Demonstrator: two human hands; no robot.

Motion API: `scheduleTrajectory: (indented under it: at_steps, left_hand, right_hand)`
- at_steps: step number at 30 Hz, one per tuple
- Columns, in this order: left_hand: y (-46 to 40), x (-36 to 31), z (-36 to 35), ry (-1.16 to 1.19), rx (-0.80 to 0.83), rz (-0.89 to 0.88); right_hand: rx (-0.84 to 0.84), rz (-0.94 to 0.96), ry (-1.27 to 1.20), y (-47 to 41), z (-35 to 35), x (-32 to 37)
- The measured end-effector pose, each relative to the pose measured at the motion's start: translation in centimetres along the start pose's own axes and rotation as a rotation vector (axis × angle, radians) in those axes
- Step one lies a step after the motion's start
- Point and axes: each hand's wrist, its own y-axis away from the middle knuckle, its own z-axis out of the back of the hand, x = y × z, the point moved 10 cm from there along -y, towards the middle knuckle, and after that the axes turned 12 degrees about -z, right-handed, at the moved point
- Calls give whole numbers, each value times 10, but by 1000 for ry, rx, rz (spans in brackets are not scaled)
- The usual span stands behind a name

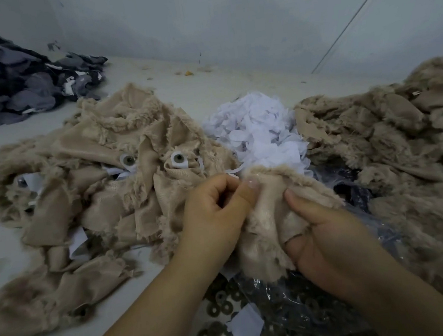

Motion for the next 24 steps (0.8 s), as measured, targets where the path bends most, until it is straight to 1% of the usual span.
scheduleTrajectory:
  at_steps: [2,6,9,14,18,22,24]
  left_hand:
    - [1,-3,-6,9,33,-12]
    - [1,5,4,45,-35,42]
    - [0,8,4,94,-51,80]
    - [3,7,-7,122,35,89]
    - [2,10,-2,117,2,87]
    - [1,8,-2,145,-10,67]
    - [2,10,-2,152,-10,96]
  right_hand:
    - [15,-3,-11,0,-1,-1]
    - [-4,3,-40,-1,4,3]
    - [-16,-3,-48,-2,6,4]
    - [-43,-38,-50,-1,8,0]
    - [-96,-32,-121,-3,16,1]
    - [-134,-1,-107,-2,21,3]
    - [-130,2,-107,-3,22,3]
